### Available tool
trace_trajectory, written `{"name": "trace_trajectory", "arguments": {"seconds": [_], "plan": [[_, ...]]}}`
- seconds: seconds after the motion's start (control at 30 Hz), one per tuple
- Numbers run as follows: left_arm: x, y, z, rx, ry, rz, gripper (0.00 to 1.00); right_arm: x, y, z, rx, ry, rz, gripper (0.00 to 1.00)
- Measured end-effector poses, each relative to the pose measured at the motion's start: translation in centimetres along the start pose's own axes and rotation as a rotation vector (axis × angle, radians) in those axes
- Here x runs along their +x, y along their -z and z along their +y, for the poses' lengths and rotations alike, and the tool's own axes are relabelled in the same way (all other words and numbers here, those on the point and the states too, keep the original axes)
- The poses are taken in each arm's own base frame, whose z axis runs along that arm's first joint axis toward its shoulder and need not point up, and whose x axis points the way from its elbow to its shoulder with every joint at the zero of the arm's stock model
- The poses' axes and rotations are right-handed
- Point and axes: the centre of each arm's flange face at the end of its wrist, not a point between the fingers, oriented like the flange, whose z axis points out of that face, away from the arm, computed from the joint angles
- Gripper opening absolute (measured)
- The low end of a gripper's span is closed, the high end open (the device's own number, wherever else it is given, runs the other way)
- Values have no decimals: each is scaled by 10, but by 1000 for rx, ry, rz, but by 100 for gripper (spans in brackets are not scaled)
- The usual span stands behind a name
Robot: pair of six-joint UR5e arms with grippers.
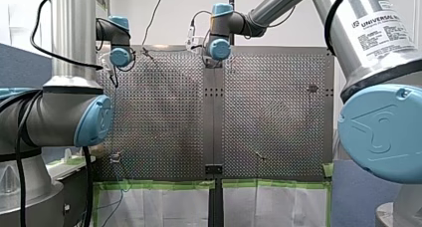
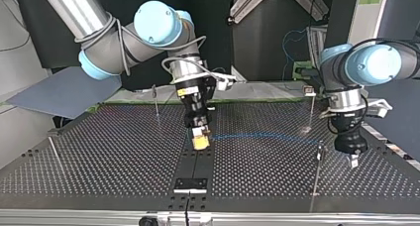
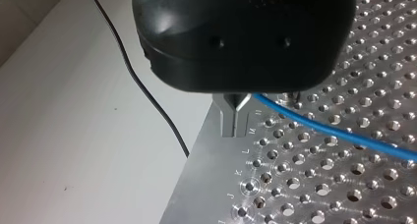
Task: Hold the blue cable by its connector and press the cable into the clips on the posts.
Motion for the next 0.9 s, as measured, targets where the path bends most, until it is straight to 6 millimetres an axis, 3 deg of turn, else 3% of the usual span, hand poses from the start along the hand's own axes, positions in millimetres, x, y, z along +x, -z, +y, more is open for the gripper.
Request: {"name": "trace_trajectory", "arguments": {"seconds": [0.37,0.67,0.9], "plan": [[17,-25,6,32,26,30,0,-20,-12,15,-17,9,-17,0],[11,-43,10,54,63,15,0,-29,-37,33,-38,7,-5,0],[10,-45,13,56,67,14,0,-30,-50,50,-52,9,7,0]]}}
